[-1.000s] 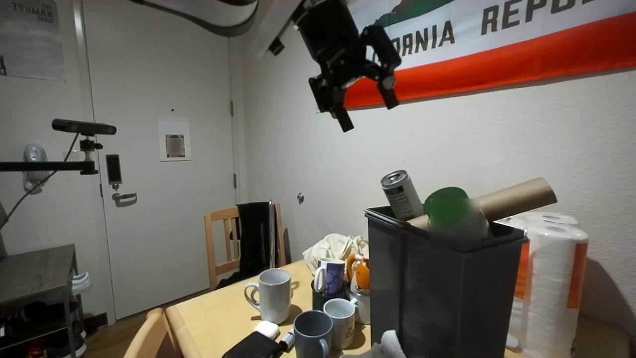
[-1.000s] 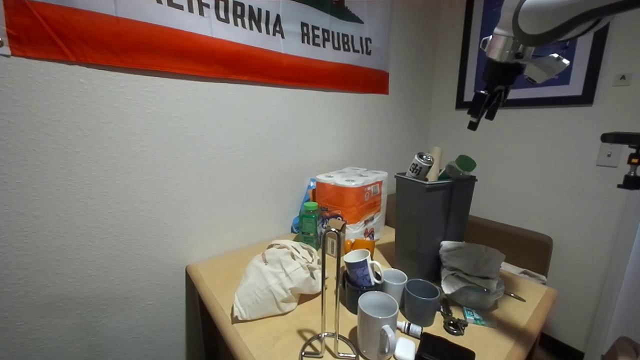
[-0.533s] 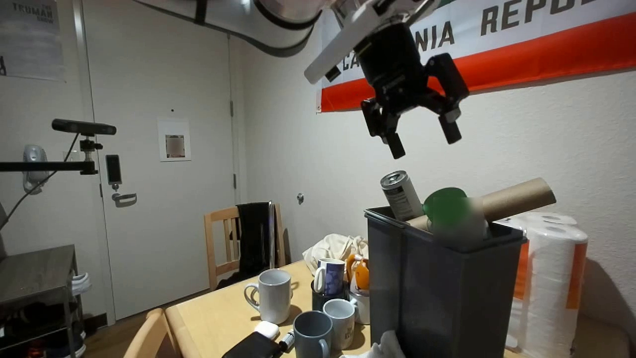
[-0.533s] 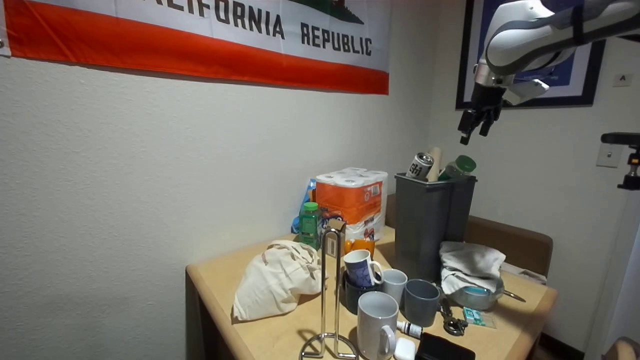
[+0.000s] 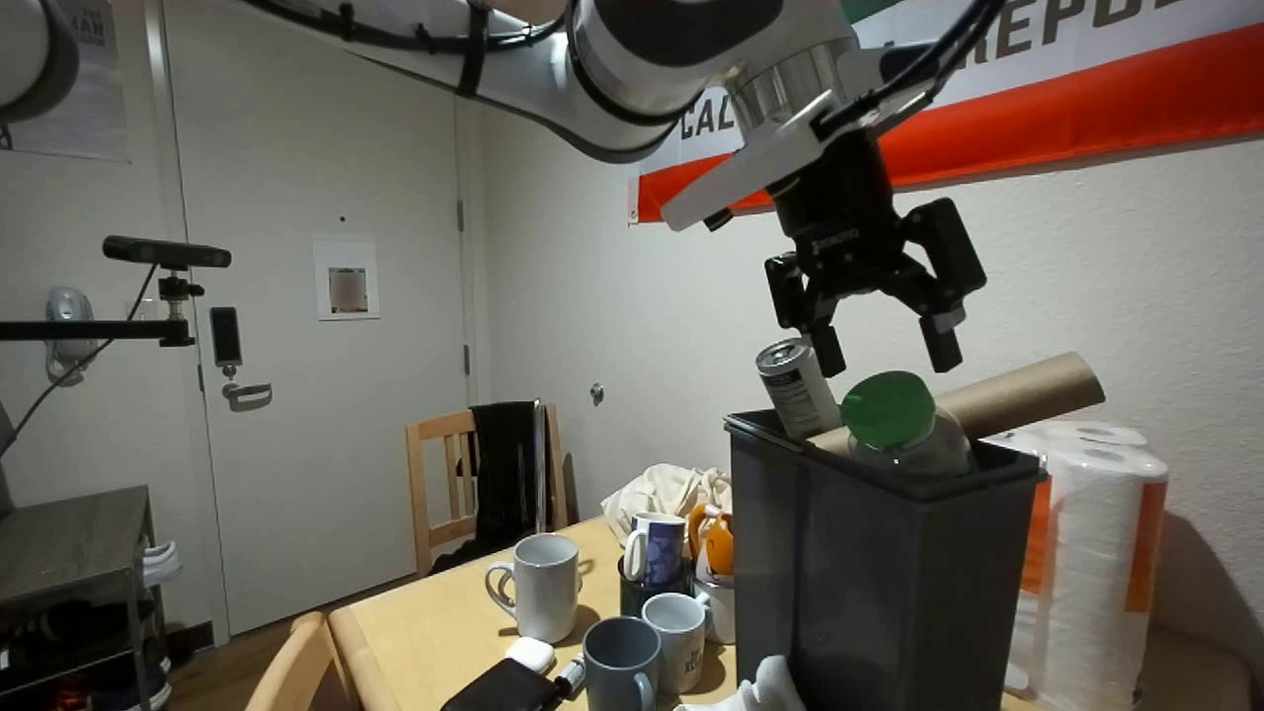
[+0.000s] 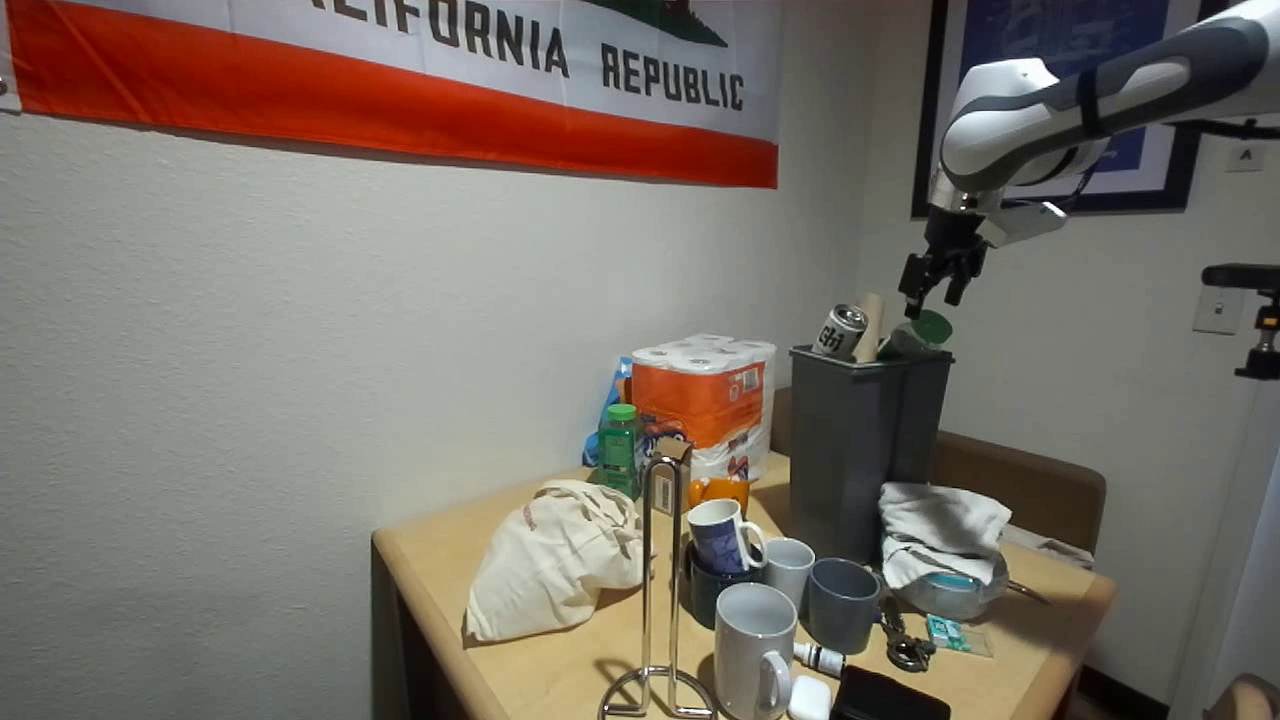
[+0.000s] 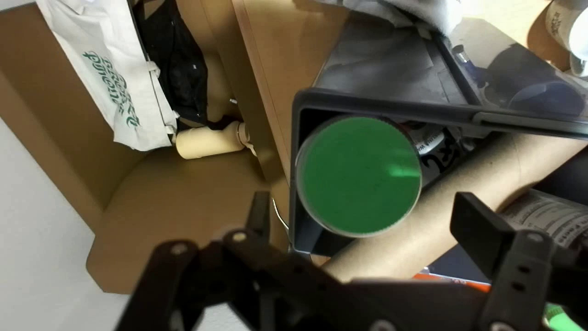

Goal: Pick up the container from the grey bin and put it on the table.

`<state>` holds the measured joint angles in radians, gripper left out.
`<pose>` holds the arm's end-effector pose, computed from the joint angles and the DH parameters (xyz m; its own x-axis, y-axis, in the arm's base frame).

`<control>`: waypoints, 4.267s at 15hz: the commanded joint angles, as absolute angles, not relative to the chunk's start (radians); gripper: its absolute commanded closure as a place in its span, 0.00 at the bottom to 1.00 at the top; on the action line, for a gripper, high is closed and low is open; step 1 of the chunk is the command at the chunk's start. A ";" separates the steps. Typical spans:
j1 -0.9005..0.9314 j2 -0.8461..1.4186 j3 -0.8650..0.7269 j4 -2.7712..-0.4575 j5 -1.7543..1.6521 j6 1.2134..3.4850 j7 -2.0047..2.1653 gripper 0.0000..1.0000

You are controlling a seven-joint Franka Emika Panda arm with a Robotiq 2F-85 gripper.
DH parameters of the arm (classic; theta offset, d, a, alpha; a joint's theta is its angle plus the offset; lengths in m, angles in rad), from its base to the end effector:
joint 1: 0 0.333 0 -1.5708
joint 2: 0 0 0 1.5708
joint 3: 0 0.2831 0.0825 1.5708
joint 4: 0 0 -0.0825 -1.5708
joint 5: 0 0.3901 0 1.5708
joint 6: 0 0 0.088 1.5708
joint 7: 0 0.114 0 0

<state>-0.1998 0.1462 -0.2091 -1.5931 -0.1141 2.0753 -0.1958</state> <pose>0.5889 -0.2539 0.5408 0.9471 -0.1289 0.2938 -0.1937 -0.9598 0.2033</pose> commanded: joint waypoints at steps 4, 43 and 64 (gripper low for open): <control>-0.222 0.171 -0.206 -1.571 -0.086 2.063 -0.151 0.13; -0.123 0.170 -0.187 -1.243 -0.231 1.679 -0.045 0.60; 0.128 0.262 -0.090 -0.976 -0.377 1.257 -0.346 0.60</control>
<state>0.1014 0.2566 -0.1110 -0.9666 -0.3543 1.2680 -0.2845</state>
